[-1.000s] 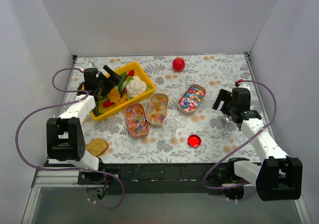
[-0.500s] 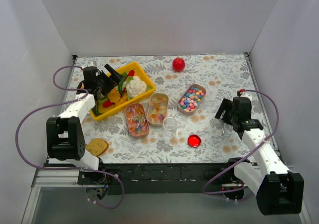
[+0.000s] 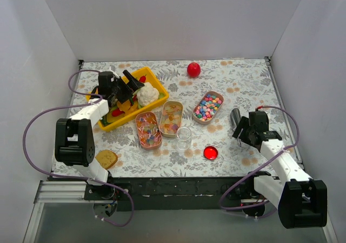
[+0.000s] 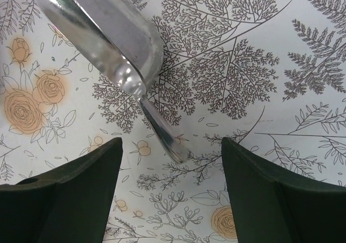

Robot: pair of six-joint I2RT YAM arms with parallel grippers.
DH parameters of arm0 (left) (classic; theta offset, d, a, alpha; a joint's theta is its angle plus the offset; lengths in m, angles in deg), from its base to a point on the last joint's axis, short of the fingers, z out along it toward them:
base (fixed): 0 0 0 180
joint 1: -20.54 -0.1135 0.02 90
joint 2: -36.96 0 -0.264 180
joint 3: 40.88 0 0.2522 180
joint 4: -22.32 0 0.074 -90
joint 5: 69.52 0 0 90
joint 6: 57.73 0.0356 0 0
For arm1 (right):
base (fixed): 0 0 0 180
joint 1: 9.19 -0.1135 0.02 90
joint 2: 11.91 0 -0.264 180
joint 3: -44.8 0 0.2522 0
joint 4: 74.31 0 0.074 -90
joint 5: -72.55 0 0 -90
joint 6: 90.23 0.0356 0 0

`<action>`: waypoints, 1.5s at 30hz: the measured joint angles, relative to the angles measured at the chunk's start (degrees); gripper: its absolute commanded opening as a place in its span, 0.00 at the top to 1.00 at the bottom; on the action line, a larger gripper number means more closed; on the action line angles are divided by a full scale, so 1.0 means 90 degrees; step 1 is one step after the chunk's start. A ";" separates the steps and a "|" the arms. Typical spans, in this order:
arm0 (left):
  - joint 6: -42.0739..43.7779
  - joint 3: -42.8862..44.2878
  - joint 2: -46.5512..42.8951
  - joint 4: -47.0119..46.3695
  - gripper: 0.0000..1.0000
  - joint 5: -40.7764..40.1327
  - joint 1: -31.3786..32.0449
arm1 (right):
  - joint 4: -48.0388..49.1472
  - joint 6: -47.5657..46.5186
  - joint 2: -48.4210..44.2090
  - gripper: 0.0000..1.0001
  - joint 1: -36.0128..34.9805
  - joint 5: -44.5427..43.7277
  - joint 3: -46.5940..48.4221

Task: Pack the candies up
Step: Pick up the spatula from the center of the board.

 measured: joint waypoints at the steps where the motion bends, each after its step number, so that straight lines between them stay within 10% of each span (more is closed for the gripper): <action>1: 0.0000 0.0002 0.0000 -0.0034 0.02 0.0027 0.0000 | 0.0019 -0.0002 0.0010 0.20 -0.0002 0.0019 -0.0029; 14: -0.0015 0.0002 -0.0002 -0.0143 0.02 0.0131 0.0005 | 0.0318 -0.0015 0.0770 0.31 -0.0100 0.0017 -0.0032; 21: -0.0012 -0.0002 -0.0002 -0.0146 0.02 0.0143 0.0005 | 0.0389 -0.0061 0.1013 0.56 -0.0187 -0.0454 0.0022; 32: 0.0010 -0.0044 -0.0002 -0.0151 0.02 0.0155 0.0005 | 0.0707 -0.0090 0.1741 0.64 -0.0243 -0.0894 0.0403; 38: 0.0015 -0.0044 -0.0002 -0.0151 0.02 0.0189 0.0005 | 0.0872 -0.0151 0.1965 0.97 -0.0260 -0.0874 0.0527; 45: 0.0036 -0.0044 -0.0002 -0.0148 0.02 0.0192 0.0005 | 0.0767 -0.0257 0.1970 0.99 -0.0257 -0.0714 0.0607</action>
